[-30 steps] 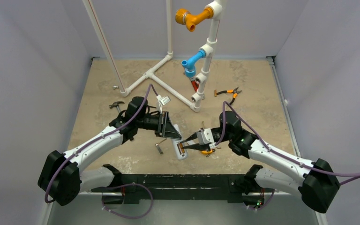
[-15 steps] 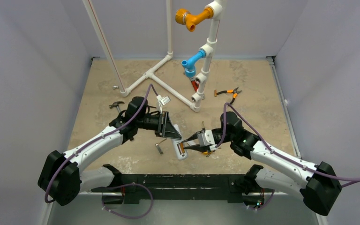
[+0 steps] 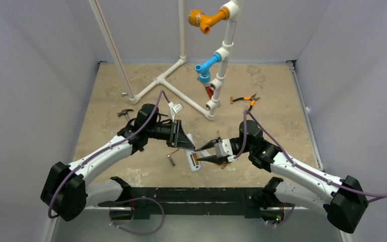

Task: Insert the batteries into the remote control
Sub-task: Load the battery into the remote control.

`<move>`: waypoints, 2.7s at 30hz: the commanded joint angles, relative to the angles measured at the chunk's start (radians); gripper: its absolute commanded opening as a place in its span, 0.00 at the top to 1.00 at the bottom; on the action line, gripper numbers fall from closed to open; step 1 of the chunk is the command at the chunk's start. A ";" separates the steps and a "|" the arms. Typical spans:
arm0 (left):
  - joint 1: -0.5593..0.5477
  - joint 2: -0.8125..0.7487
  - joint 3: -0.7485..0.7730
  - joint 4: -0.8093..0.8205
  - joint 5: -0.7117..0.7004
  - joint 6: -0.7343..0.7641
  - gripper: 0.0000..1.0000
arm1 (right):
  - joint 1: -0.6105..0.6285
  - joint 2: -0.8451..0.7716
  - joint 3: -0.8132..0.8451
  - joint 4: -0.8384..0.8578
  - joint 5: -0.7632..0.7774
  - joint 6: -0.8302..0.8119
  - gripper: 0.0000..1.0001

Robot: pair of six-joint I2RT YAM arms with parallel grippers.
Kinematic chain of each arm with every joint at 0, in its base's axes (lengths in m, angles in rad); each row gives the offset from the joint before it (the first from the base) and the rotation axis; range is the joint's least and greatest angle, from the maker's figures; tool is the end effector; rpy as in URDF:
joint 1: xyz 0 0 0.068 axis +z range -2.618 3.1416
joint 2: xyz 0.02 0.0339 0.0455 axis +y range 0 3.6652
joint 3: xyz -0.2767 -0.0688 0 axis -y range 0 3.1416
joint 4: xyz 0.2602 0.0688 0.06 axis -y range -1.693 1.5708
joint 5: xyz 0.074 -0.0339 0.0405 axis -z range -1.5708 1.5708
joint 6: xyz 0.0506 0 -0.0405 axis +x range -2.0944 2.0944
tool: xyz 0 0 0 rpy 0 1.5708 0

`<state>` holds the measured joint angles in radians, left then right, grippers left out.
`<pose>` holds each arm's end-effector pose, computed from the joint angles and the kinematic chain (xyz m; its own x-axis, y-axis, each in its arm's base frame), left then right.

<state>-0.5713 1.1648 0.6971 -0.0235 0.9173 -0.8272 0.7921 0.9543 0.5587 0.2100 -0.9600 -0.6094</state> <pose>0.1990 -0.1757 0.2545 -0.9440 0.0749 -0.3213 0.3292 0.2777 -0.9025 0.1282 0.1889 0.2753 0.4511 -0.0102 -0.8924 -0.8726 -0.2148 -0.4386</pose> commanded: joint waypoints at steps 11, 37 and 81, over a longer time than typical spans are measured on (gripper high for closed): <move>0.004 -0.010 0.025 0.051 0.028 -0.006 1.00 | 0.006 0.052 0.034 0.147 -0.035 0.056 0.68; 0.003 -0.024 0.024 0.057 0.038 -0.018 1.00 | 0.010 0.054 0.028 0.054 -0.029 0.024 0.72; 0.003 -0.033 0.025 0.097 0.046 -0.074 1.00 | 0.038 0.052 0.045 -0.171 0.035 -0.074 0.88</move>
<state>-0.5716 1.1568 0.6968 -0.0170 0.9279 -0.8543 0.8238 1.0054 0.5945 0.1490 -0.9329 -0.6720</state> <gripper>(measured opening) 0.261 0.127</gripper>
